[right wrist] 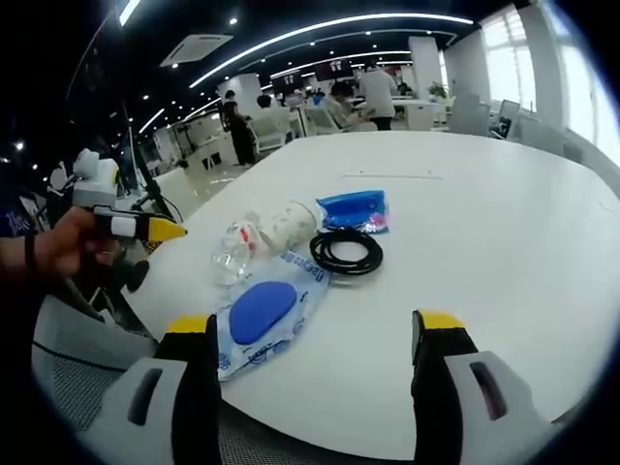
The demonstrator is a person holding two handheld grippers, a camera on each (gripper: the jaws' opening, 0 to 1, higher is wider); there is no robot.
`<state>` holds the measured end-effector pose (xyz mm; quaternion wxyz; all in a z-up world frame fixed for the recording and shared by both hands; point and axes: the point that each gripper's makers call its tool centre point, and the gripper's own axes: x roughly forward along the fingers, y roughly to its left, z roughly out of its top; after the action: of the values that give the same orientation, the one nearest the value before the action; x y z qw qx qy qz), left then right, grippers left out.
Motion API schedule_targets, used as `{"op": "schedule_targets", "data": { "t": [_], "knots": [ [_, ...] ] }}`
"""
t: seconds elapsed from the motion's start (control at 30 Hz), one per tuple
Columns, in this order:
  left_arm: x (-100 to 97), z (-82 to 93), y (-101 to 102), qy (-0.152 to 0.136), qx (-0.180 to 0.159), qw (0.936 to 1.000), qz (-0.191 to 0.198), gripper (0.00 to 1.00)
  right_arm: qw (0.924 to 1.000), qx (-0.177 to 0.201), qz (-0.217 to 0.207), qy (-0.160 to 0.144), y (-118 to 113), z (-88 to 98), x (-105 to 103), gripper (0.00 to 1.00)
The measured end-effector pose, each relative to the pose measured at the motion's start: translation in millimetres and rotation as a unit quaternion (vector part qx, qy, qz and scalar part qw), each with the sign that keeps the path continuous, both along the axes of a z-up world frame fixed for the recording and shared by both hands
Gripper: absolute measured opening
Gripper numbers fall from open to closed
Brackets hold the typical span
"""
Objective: Arrange the tabletop items into an orderly group along one side of the table until the central work area is clear of visible clutter.
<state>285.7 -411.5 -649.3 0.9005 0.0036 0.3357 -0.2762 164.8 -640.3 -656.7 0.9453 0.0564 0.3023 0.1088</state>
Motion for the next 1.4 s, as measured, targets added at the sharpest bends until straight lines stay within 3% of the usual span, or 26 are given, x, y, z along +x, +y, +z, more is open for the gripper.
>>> {"op": "schedule_targets", "data": {
  "t": [0.43, 0.97, 1.13, 1.4],
  "knots": [
    [-0.3, 1.9, 3, 0.000, 0.004, 1.0000, 0.002, 0.78, 1.0000, 0.005, -0.002, -0.002, 0, 1.2, 0, 0.80],
    [30.1, 1.5, -8, 0.005, 0.005, 0.9999, 0.009, 0.72, 1.0000, 0.008, -0.002, 0.000, 0, 1.0, 0, 0.78],
    [44.6, -11.0, -16, 0.025, 0.004, 0.9995, 0.017, 0.69, 1.0000, 0.006, -0.003, 0.000, 0, 0.9, 0, 0.78],
    [69.2, -44.2, -23, 0.088, 0.008, 0.9940, 0.064, 0.62, 1.0000, 0.007, -0.001, 0.003, 1, 0.0, -1, 0.77]
  ]
}}
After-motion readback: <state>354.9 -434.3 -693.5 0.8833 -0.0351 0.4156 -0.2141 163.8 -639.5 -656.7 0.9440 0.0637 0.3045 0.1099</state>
